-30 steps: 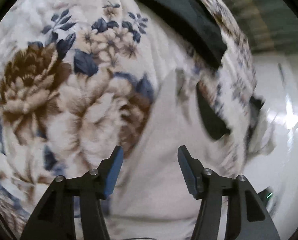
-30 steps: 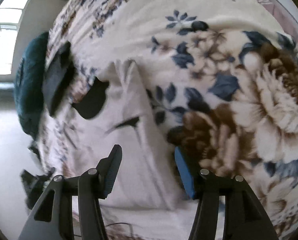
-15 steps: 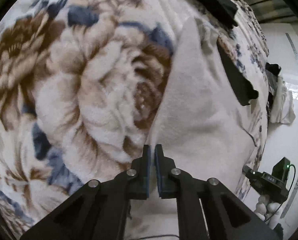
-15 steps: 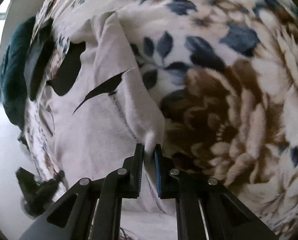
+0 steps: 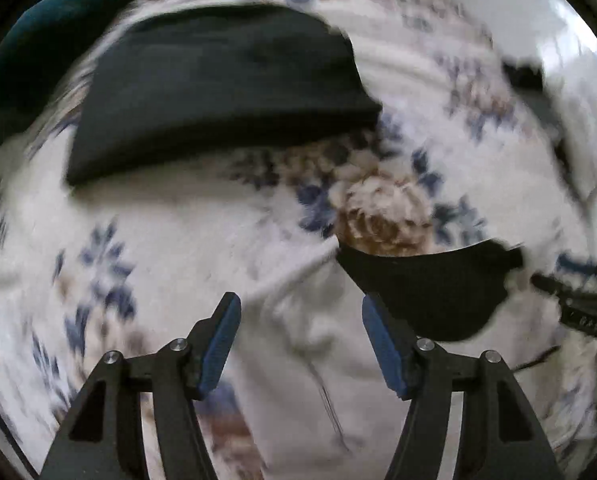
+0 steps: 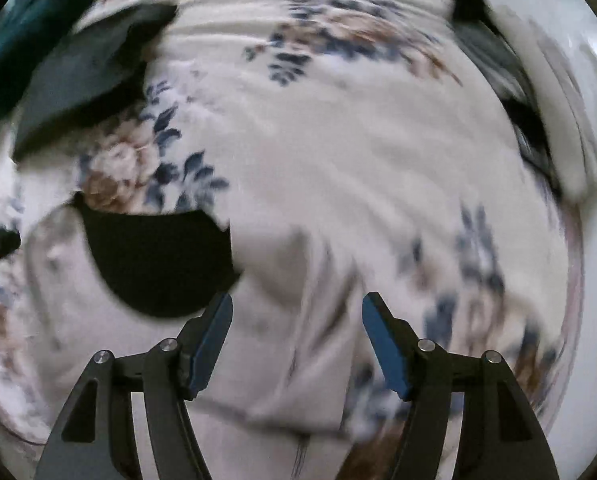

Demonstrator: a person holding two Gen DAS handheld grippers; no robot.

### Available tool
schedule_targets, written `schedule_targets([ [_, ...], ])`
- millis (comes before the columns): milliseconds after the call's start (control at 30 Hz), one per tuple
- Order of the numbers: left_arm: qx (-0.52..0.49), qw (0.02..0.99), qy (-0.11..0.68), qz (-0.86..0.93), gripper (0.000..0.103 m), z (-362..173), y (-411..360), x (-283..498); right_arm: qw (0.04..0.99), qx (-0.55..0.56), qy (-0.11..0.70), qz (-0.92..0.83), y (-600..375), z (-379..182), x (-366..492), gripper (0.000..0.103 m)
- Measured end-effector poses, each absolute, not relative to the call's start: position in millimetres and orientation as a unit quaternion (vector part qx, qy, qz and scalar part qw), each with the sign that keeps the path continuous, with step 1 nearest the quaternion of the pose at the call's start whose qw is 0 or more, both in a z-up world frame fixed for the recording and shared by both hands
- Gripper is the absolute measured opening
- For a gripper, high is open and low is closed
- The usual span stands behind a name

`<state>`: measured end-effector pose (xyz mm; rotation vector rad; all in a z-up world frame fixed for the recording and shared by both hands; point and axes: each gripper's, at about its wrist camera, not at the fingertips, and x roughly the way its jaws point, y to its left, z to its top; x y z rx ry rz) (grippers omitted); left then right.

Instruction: Fold small clothes

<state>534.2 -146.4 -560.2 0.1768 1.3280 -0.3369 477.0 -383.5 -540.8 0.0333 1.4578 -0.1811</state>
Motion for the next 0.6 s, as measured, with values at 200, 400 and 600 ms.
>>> schedule_targets([
  [200,0.128,0.745,0.630,-0.180,0.002,-597,-172,551,0.724,-0.021,0.685,-0.079,-371,-570,516,0.009],
  [400,0.082,0.784,0.580,-0.207,0.002,-543,-155,517,0.764,-0.001,0.642,-0.068,-371,-532,509,0.002],
  [600,0.012,0.811,0.548,-0.204,0.002,-478,-118,460,0.799,0.024,0.598,-0.058,-359,-478,449,0.002],
])
